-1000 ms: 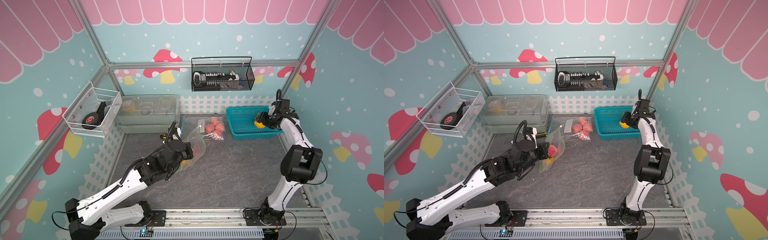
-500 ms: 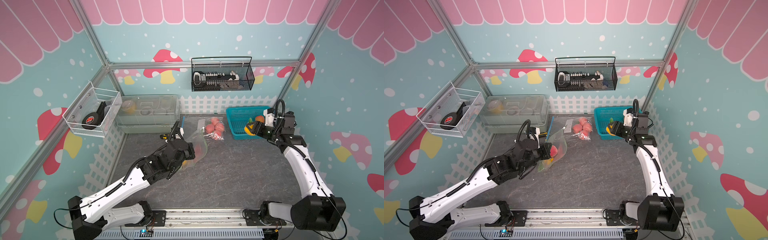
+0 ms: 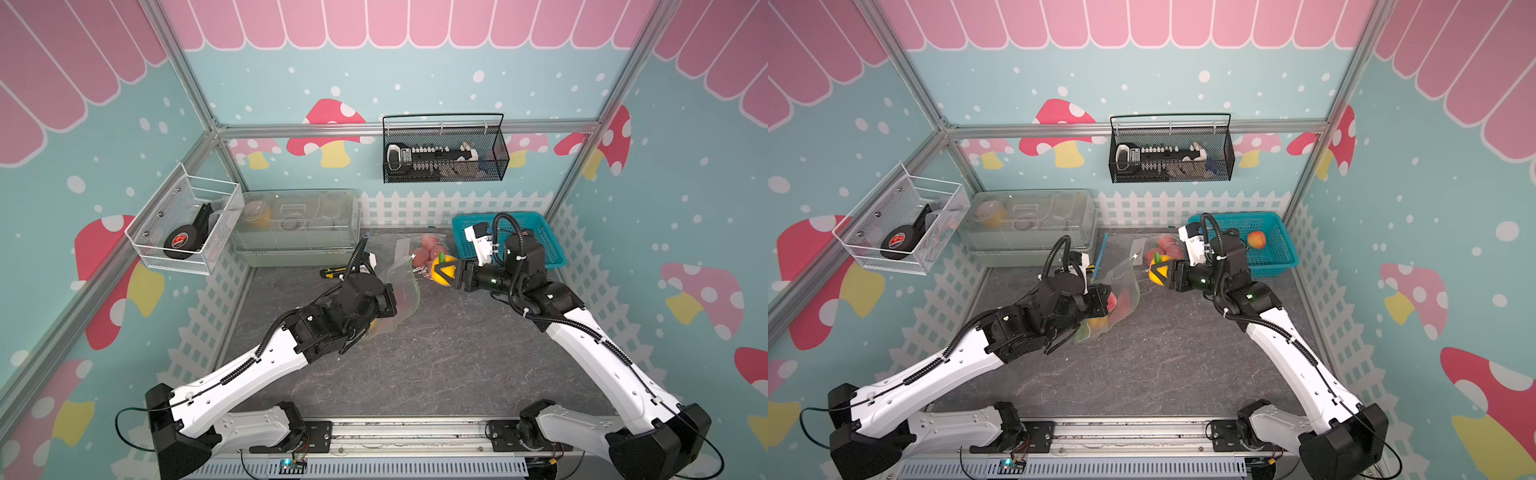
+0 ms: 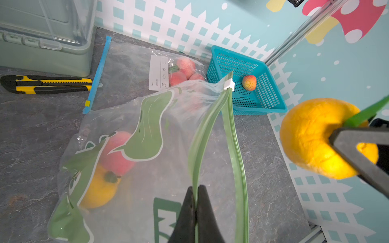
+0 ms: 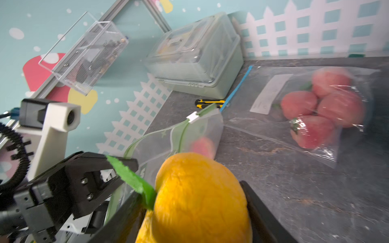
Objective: Place the peach in a zip-top bag and seal the zipper
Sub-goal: Place the peach in the zipper food storage bag.
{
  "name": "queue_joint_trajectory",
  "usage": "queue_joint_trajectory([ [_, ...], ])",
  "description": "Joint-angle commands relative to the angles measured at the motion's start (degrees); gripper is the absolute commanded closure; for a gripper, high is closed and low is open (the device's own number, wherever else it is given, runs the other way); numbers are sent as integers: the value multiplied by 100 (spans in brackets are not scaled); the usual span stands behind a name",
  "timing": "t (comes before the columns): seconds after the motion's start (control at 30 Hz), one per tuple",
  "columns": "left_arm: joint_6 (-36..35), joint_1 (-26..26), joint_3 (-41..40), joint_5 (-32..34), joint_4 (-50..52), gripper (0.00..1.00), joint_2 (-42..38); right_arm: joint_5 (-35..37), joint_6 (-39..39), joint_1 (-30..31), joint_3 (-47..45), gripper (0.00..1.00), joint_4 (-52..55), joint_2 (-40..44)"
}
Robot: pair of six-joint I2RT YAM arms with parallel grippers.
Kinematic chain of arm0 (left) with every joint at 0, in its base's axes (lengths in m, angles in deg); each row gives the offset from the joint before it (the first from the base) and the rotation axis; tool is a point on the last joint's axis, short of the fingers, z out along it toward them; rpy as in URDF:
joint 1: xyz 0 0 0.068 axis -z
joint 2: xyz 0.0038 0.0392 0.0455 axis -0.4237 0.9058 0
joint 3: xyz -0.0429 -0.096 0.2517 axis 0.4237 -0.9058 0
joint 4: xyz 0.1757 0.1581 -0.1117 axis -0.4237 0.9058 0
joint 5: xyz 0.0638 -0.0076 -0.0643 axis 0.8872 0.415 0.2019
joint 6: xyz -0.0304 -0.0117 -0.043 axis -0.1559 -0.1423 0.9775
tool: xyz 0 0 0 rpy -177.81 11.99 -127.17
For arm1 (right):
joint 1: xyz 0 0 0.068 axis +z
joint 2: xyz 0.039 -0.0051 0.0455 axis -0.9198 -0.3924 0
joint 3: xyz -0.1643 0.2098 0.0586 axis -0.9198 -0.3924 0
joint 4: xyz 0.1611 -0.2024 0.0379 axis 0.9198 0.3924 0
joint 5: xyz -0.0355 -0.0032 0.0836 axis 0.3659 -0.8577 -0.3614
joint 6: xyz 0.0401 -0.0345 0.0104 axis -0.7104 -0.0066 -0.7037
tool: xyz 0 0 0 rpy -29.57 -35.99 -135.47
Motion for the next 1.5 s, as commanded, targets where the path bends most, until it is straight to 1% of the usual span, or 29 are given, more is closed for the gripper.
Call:
queue_joint_trajectory([
  [0.0,-83,-44,203,-74,2,100,38,130,-10,396,123,36,-408,-198],
  [0.13,-123,-44,227,-74,18,100,72,199,94,820,314,36,-431,-568],
  [0.2,-132,-44,246,-255,20,100,82,305,109,998,382,36,-457,-733],
  [0.3,-116,-43,249,-258,17,100,65,448,165,1140,469,36,-384,-929],
  [0.67,-104,-44,220,-141,6,100,-57,1229,554,1382,601,36,260,-1152],
  [0.87,-80,-44,195,-140,0,100,-67,1532,714,1437,715,33,553,-1245],
  [1.2,-78,-44,190,-137,-9,100,-7,1491,849,1479,725,21,517,-1187],
  [1.3,-62,-44,188,-158,-22,100,20,1365,891,1490,668,19,375,-1112],
  [1.47,-57,-44,188,-192,-53,100,30,1265,890,1490,630,19,255,-1033],
])
